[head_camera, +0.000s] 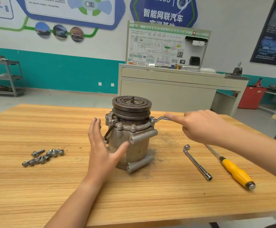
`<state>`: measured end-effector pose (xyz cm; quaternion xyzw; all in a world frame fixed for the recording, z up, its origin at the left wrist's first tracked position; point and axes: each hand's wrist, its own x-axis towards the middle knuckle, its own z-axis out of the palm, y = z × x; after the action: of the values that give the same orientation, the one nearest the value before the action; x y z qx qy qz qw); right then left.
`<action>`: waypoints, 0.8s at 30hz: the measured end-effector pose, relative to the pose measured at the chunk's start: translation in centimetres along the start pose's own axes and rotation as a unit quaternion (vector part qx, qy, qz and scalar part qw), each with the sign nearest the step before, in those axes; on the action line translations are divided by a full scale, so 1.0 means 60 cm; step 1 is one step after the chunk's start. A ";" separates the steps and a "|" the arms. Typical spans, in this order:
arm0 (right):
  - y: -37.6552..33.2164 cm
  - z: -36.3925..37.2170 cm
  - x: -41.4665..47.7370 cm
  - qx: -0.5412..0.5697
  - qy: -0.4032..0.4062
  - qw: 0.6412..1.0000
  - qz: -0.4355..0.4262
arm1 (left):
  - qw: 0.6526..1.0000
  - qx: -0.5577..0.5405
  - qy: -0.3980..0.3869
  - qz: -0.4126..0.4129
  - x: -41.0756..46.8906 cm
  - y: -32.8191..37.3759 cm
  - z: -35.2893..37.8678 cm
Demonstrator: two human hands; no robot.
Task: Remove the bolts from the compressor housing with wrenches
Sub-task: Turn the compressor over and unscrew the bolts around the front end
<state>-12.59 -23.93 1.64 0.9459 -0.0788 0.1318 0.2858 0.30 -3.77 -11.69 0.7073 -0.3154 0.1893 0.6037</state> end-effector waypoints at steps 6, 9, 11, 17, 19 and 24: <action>0.025 0.055 0.063 0.001 0.124 0.991 -0.049 | 0.998 -0.030 -0.039 -0.044 -0.009 -0.025 0.015; 0.000 0.090 0.090 0.120 0.283 0.951 -0.026 | 0.997 -0.024 -0.051 -0.048 -0.010 -0.030 0.018; -0.030 0.103 0.116 0.183 0.246 0.952 0.009 | 0.998 -0.018 -0.046 -0.048 -0.008 -0.035 0.018; -0.033 0.098 0.132 0.241 0.268 0.933 -0.011 | 0.998 -0.009 -0.035 -0.048 -0.004 -0.036 0.020; -0.018 0.090 0.121 0.297 0.283 0.908 0.082 | 0.998 -0.024 -0.016 -0.052 -0.003 -0.034 0.020; -0.001 0.051 0.039 0.394 0.262 0.870 0.137 | 0.998 0.018 0.043 -0.040 0.006 -0.041 0.003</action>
<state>-9.69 -25.80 -0.15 0.8907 -0.0711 0.4323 -0.1214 2.22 -3.87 -13.30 0.7215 -0.2571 0.2009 0.6107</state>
